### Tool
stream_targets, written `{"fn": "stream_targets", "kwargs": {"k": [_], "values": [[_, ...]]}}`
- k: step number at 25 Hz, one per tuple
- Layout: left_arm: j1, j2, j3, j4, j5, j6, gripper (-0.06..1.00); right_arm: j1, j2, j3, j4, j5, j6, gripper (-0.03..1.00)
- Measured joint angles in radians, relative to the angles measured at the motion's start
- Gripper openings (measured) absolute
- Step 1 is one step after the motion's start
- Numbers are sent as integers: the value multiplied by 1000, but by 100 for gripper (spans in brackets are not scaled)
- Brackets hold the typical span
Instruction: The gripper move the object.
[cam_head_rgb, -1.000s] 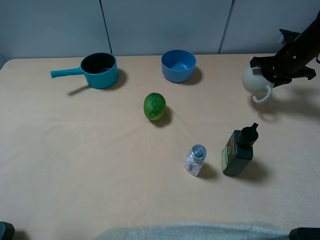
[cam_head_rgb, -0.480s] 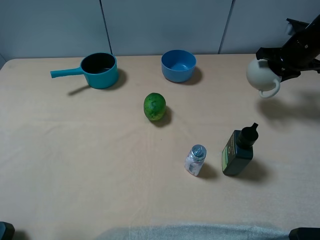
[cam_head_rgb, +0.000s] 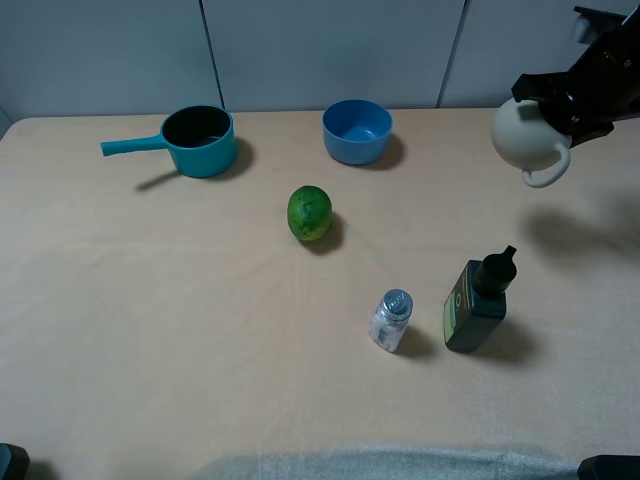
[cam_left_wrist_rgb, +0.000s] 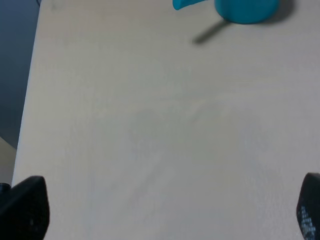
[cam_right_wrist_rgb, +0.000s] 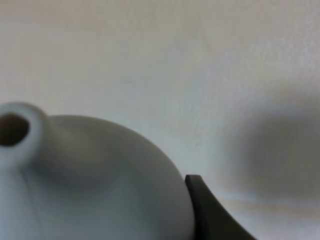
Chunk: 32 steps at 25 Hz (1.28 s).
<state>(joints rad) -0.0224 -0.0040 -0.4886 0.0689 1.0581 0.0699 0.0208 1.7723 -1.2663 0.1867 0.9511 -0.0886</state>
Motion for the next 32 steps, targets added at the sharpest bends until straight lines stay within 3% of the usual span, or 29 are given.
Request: {"fn": "stream_targets", "kwargs": {"k": [14,20,32], "values": [[0,0,0,0,0,0,99,169,-93,-3,-26,54,75,7],[0,0,0,0,0,0,99,267,-101,-79,-63,117,116,7],[0,0,0,0,0,0,99,481,-103,-214,-117,153,207,7]]}}
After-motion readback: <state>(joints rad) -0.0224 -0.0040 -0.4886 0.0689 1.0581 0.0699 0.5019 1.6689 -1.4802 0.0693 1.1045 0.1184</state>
